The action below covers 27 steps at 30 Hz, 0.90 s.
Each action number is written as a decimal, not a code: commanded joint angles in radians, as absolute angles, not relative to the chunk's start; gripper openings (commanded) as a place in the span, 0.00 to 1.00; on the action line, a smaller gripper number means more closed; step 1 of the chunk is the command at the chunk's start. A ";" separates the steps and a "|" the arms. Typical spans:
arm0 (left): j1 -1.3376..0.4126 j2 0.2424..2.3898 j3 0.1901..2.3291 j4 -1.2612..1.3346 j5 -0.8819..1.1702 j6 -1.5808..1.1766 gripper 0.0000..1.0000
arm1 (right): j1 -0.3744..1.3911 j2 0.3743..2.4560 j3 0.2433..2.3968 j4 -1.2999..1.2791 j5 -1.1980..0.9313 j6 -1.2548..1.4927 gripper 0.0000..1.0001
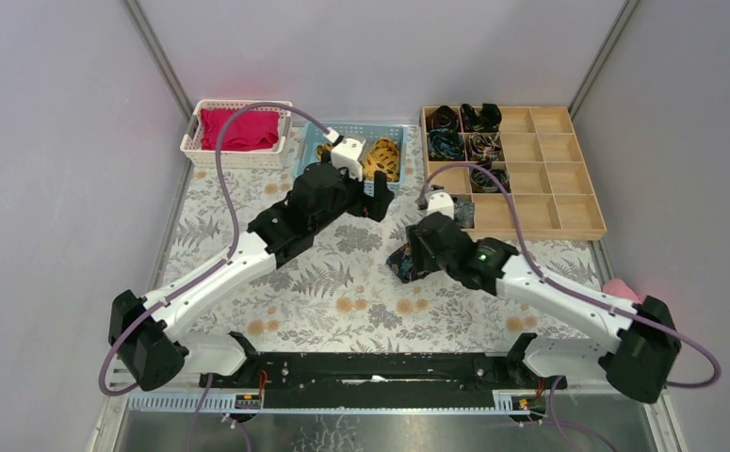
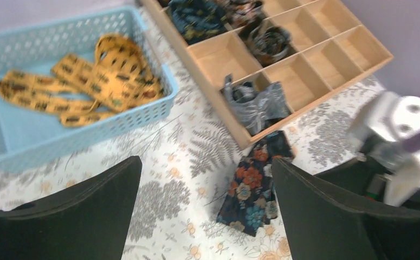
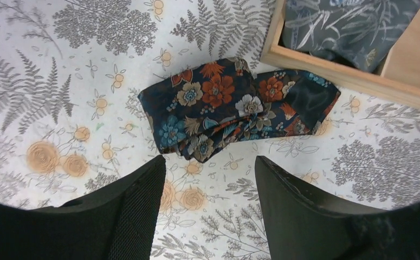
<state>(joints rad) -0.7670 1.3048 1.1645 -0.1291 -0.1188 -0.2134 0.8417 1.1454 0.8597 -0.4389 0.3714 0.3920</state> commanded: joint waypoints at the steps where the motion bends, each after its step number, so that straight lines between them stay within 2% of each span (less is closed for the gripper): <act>1: -0.687 1.318 1.091 -0.115 -0.114 -0.342 0.95 | 0.894 1.255 0.973 -0.536 0.630 0.419 0.69; 2: -0.677 1.356 1.111 -0.135 -0.117 -0.342 0.89 | 0.894 1.265 0.977 -0.550 0.630 0.440 0.68; 5: -0.663 1.487 1.205 -0.209 -0.079 -0.296 0.65 | 0.896 1.251 0.938 -0.552 0.580 0.504 0.46; 7: -0.634 1.562 1.224 -0.192 0.025 -0.274 0.57 | 0.894 1.228 0.883 -0.538 0.562 0.537 0.30; 9: -0.601 1.643 1.234 -0.163 0.135 -0.286 0.53 | 0.894 1.214 0.840 -0.539 0.530 0.560 0.24; 13: -0.566 1.824 1.292 -0.164 0.312 -0.298 0.38 | 0.896 1.210 0.752 -0.496 0.445 0.626 0.19; 21: -0.563 1.994 1.324 -0.107 0.483 -0.284 0.37 | 0.894 1.296 0.647 -0.345 0.369 0.635 0.00; 27: -0.580 2.024 1.299 -0.056 0.542 -0.282 0.39 | 0.894 1.401 0.660 -0.267 0.376 0.596 0.00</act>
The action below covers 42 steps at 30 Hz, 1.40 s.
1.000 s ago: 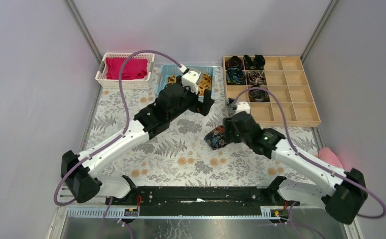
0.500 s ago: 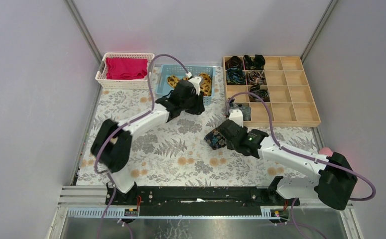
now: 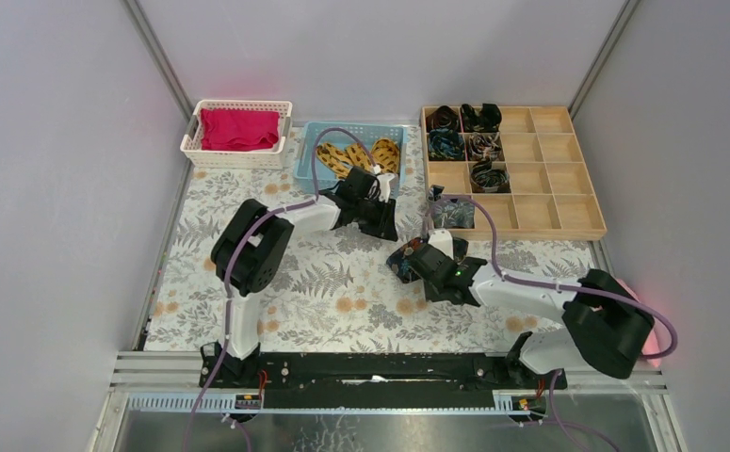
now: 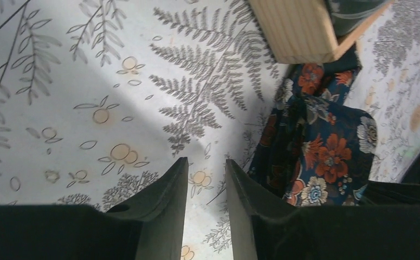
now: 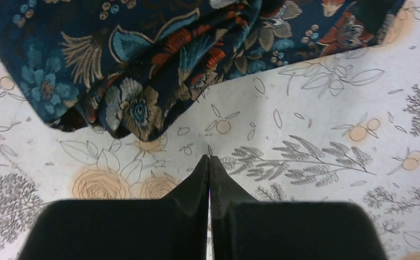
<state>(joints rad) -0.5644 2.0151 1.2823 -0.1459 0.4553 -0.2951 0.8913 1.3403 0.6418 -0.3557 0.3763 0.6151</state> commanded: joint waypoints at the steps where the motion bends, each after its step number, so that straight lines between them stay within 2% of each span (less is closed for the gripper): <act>1: -0.584 2.029 1.303 -0.050 0.546 -0.284 0.39 | 0.893 1.424 0.668 -0.263 0.384 0.594 0.00; 11: -0.647 2.125 1.428 -0.141 0.525 -0.209 0.42 | 0.859 1.610 0.749 -0.191 0.400 0.509 0.00; 22: -0.669 2.116 1.397 -0.140 0.545 -0.199 0.43 | 0.859 1.680 0.842 -0.158 0.317 0.440 0.00; 32: -0.669 2.201 1.551 -0.291 0.489 -0.090 0.44 | 0.860 1.439 0.816 -0.327 0.407 0.507 0.00; 42: -0.662 2.206 1.516 -0.330 0.381 -0.086 0.44 | 0.861 1.213 0.762 -0.472 0.490 0.605 0.00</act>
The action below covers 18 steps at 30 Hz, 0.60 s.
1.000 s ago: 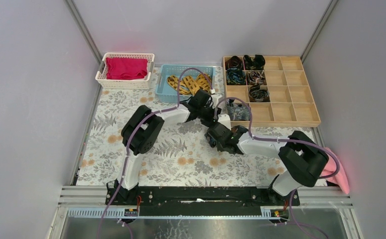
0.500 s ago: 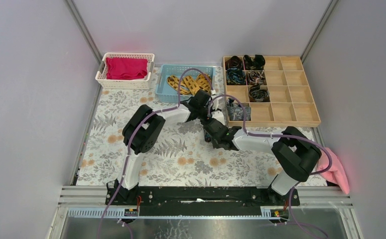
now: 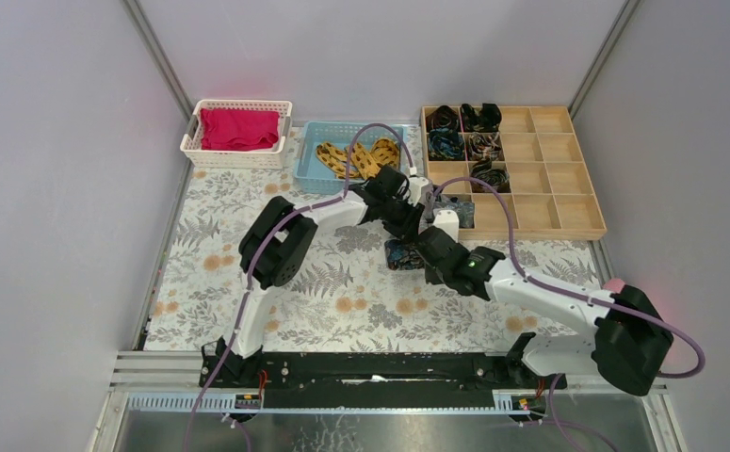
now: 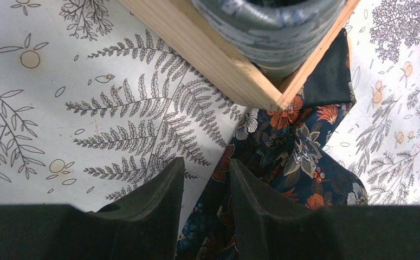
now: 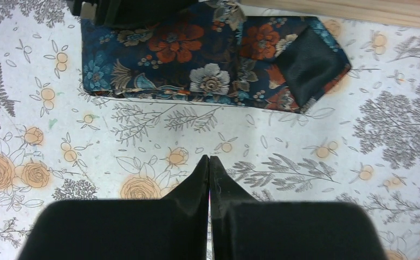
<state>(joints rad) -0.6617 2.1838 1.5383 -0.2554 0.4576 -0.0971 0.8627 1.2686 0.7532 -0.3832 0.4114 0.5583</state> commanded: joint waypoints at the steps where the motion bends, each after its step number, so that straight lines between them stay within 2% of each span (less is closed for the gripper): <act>1: -0.662 2.203 1.499 -0.333 0.378 -0.094 0.44 | 0.861 1.205 0.768 -0.483 0.496 0.601 0.00; 11: -0.683 2.070 1.242 -0.246 0.379 -0.207 0.44 | 0.861 1.204 0.773 -0.442 0.498 0.556 0.00; 18: -0.714 2.062 1.206 -0.240 0.420 -0.256 0.44 | 0.860 1.184 0.774 -0.420 0.473 0.536 0.00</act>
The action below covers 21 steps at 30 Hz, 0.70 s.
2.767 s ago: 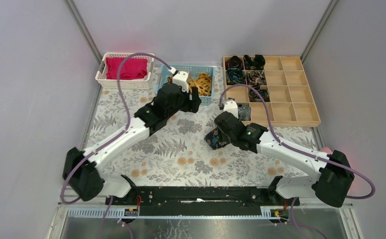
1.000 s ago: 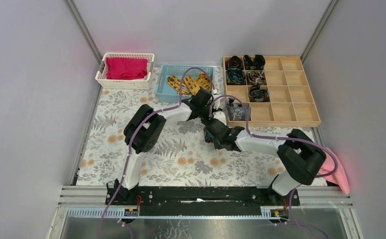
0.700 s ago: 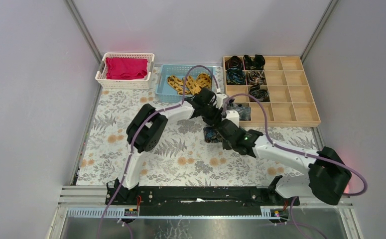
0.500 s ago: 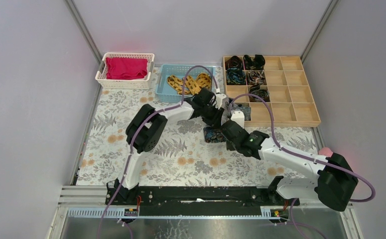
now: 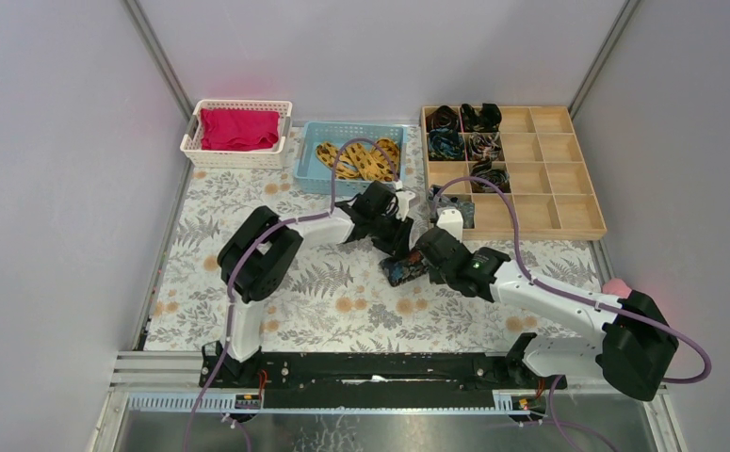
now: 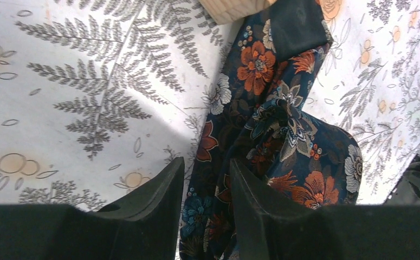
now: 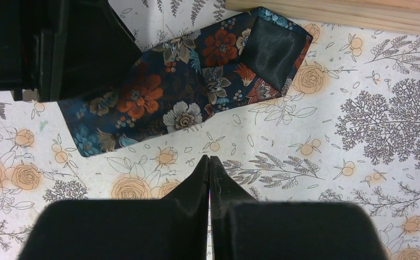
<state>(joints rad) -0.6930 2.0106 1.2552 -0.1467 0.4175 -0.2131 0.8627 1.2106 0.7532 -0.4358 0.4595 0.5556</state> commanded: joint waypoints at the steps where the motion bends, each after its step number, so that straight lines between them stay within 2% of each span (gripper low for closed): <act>1: -0.717 2.063 1.206 -0.237 0.457 -0.268 0.44 | 0.860 1.176 0.769 -0.413 0.463 0.532 0.00; 5: -0.732 2.034 1.170 -0.206 0.476 -0.320 0.45 | 0.860 1.156 0.753 -0.404 0.452 0.498 0.00; 7: -0.730 2.012 1.169 -0.205 0.445 -0.331 0.48 | 0.862 1.152 0.759 -0.415 0.449 0.488 0.02; 10: -0.713 1.986 1.198 -0.228 0.348 -0.343 0.65 | 0.871 1.150 0.780 -0.428 0.442 0.473 0.13; 11: -0.703 1.980 1.212 -0.237 0.334 -0.346 0.69 | 0.880 1.150 0.790 -0.438 0.448 0.468 0.20; 13: -0.682 1.965 1.238 -0.241 0.312 -0.349 0.75 | 0.904 1.151 0.806 -0.454 0.477 0.451 0.25; 15: -0.658 1.936 1.273 -0.245 0.295 -0.348 0.78 | 0.924 1.149 0.816 -0.460 0.489 0.434 0.32; 21: -0.575 1.880 1.386 -0.291 0.229 -0.342 0.83 | 0.959 1.170 0.834 -0.440 0.493 0.391 0.43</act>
<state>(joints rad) -0.6209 1.9385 1.2938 -0.2379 0.3111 -0.3466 0.9337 1.1690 0.7883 -0.4442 0.4618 0.4435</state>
